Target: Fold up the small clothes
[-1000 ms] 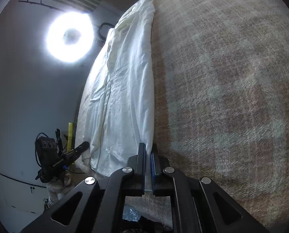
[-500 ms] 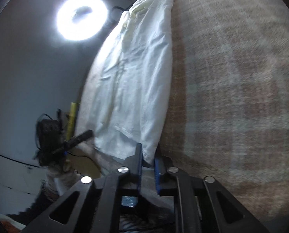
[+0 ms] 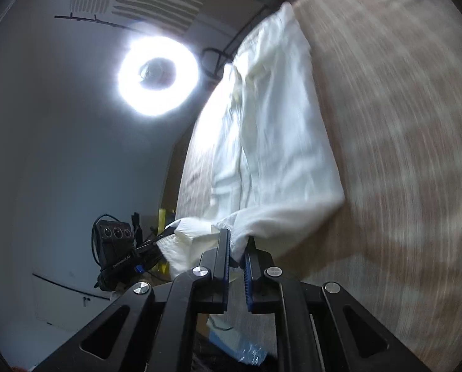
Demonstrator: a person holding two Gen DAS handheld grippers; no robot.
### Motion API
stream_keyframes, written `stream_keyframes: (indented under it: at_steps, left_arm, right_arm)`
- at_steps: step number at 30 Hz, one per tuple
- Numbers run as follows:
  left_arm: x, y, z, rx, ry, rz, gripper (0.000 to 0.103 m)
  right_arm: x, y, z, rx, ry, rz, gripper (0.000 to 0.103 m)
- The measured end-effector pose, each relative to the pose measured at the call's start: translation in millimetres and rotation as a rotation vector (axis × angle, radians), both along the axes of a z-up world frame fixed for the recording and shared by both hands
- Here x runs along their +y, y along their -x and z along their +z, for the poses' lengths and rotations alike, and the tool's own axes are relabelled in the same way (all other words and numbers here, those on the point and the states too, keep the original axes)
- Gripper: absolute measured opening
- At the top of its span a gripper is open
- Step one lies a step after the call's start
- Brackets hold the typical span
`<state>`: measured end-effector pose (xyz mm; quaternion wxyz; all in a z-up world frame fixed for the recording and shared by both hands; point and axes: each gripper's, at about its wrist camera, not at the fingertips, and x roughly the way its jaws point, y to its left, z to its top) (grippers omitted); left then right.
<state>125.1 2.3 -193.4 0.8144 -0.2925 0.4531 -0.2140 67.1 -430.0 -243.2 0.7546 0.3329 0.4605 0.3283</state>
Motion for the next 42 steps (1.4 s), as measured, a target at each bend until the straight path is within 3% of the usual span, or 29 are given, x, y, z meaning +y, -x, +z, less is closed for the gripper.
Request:
stream_keyframes:
  at_steps: [4,14,23,25,26,27,29,30,36,38,42]
  left_arm:
    - [2,-33,-2,-0.003,-0.004,0.049,0.004]
    - [6,-82,-18,0.008,-0.056,0.134,0.004]
    - [7,-100,-32,0.017,-0.054,0.151,0.004]
    - [4,-103,-26,-0.002,-0.065,0.138,0.014]
    - [3,-104,-22,-0.007,-0.079,0.135,0.026]
    - [3,-105,-19,-0.013,-0.092,0.135,0.032]
    - [5,-102,-11,-0.05,-0.117,0.163,0.051]
    - [7,-99,-8,-0.071,-0.126,0.176,0.052]
    - [4,-85,1,-0.113,-0.163,0.128,0.05]
    - [-7,-73,-1,-0.128,-0.236,0.071,0.034]
    - [-29,-60,-9,-0.157,-0.331,-0.031,0.029]
  right_arm:
    - [9,-31,10,-0.047,0.061,-0.014,0.005]
    - [0,-117,8,-0.028,0.107,-0.123,0.005]
    - [4,-141,-6,0.0,0.148,-0.131,0.006]
    - [3,-143,-3,-0.021,0.146,-0.131,0.016]
    - [2,-144,0,-0.037,0.147,-0.128,0.037]
    - [1,-144,6,-0.063,0.139,-0.125,0.048]
    - [-3,-142,16,-0.108,0.122,-0.124,0.047]
    - [-4,-140,23,-0.135,0.125,-0.117,0.046]
    - [3,-121,42,-0.214,0.206,-0.053,0.031]
    - [15,-112,40,-0.234,0.274,-0.005,0.029]
    - [47,-92,35,-0.323,0.46,0.085,0.029]
